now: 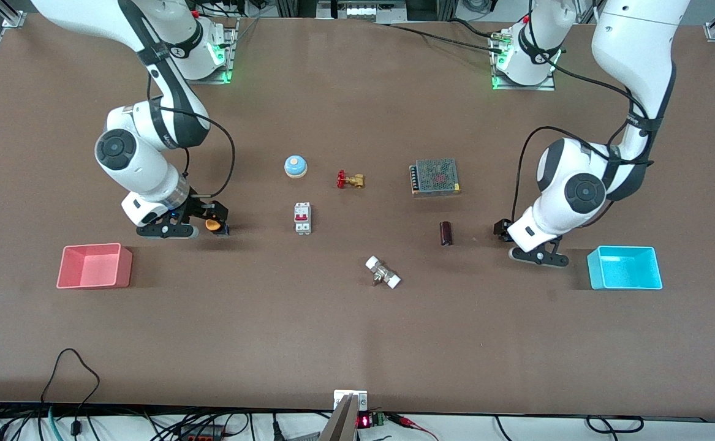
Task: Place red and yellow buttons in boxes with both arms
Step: 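Grasp the yellow button with the right gripper while the left gripper grasps the red, then carry the yellow button over the pink box while the left gripper carries red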
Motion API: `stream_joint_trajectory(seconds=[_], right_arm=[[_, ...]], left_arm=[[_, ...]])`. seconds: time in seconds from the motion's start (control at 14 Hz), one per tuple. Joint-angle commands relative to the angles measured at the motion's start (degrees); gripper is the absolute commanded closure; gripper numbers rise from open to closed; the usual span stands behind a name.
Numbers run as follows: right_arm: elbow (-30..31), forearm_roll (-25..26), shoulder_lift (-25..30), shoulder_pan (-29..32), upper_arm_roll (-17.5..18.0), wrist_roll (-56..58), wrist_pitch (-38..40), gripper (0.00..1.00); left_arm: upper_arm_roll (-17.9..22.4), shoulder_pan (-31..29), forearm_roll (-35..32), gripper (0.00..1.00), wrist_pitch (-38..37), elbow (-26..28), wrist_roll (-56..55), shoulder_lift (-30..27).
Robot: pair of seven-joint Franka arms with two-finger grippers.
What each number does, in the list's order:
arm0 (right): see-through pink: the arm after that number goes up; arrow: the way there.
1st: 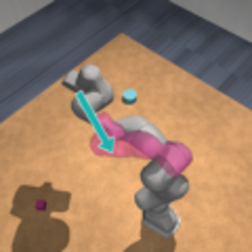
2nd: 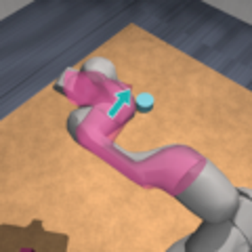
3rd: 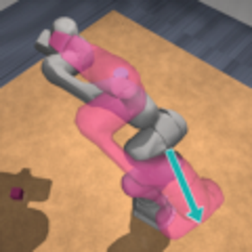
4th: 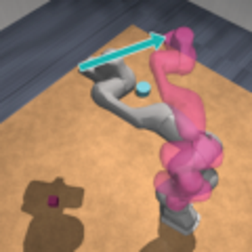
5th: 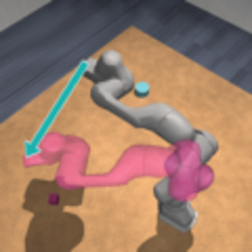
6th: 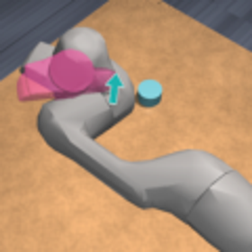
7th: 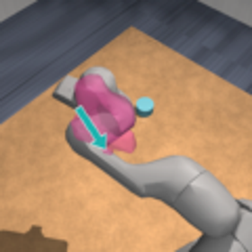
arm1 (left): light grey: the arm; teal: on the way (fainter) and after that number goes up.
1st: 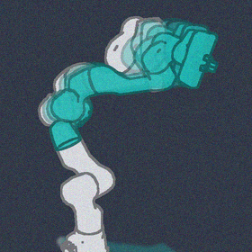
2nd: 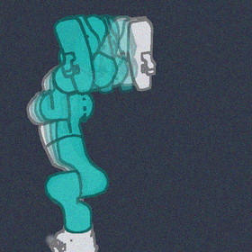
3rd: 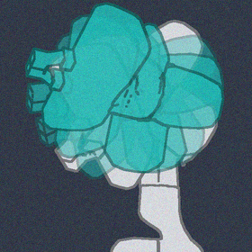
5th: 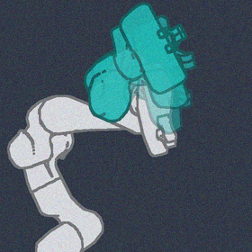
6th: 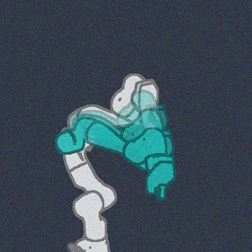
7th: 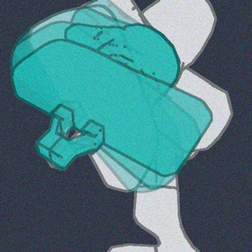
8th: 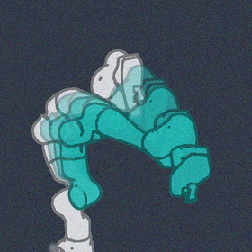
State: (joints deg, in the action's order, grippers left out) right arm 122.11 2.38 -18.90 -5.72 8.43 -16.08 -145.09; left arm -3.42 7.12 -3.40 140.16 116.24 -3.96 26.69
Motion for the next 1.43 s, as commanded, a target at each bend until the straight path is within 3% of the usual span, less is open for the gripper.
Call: stream_joint_trajectory(seconds=[0.0, 0.14, 0.21, 0.43, 0.57, 0.79, 1.0, 1.21, 1.36], right_arm=[[0.85, 1.58, -1.75, -0.17, 0.09, -1.14, -3.70, 0.00], [0.85, 1.58, -3.15, -0.08, 0.10, -1.15, -5.72, 0.00], [0.77, 1.58, -3.86, -0.08, 0.10, -1.15, -6.43, 0.00], [0.76, 1.58, -5.35, -0.17, 0.01, -1.15, -8.28, 0.00], [0.76, 1.66, -5.62, -0.17, 0.10, -1.15, -8.37, 0.06], [0.68, 3.15, -5.80, -0.09, 0.10, -1.06, -8.45, 0.28], [0.59, 3.60, -6.15, -0.08, 0.10, -1.06, -8.45, 0.49], [0.33, 3.60, -6.15, -0.08, 0.10, -0.44, -8.37, 0.71], [-0.11, 3.60, -5.80, 0.18, 0.10, 0.69, -8.10, 0.77]], left_arm=[[0.26, 0.18, 0.85, 0.00, 4.13, 3.90, -0.17, -1.56], [0.26, 0.18, 0.85, 0.00, 8.71, 6.01, -0.96, -0.59], [0.26, 0.17, 0.85, 0.10, 8.72, 6.19, -0.97, -0.41], [0.26, 0.00, 0.85, 0.61, 8.81, 6.02, -0.97, 0.46], [0.35, 0.00, 0.94, 0.79, 8.38, 5.23, -0.70, 0.03], [1.22, -0.79, 0.94, 0.81, -0.46, -2.65, -0.53, -0.50], [1.49, -3.07, 0.50, 0.81, -16.98, -16.18, -0.70, 0.20], [2.89, -7.72, 0.32, 0.80, -18.96, -24.37, -0.35, 3.36], [2.90, -11.32, 0.32, 0.80, -18.96, -26.41, 1.22, 4.60]])
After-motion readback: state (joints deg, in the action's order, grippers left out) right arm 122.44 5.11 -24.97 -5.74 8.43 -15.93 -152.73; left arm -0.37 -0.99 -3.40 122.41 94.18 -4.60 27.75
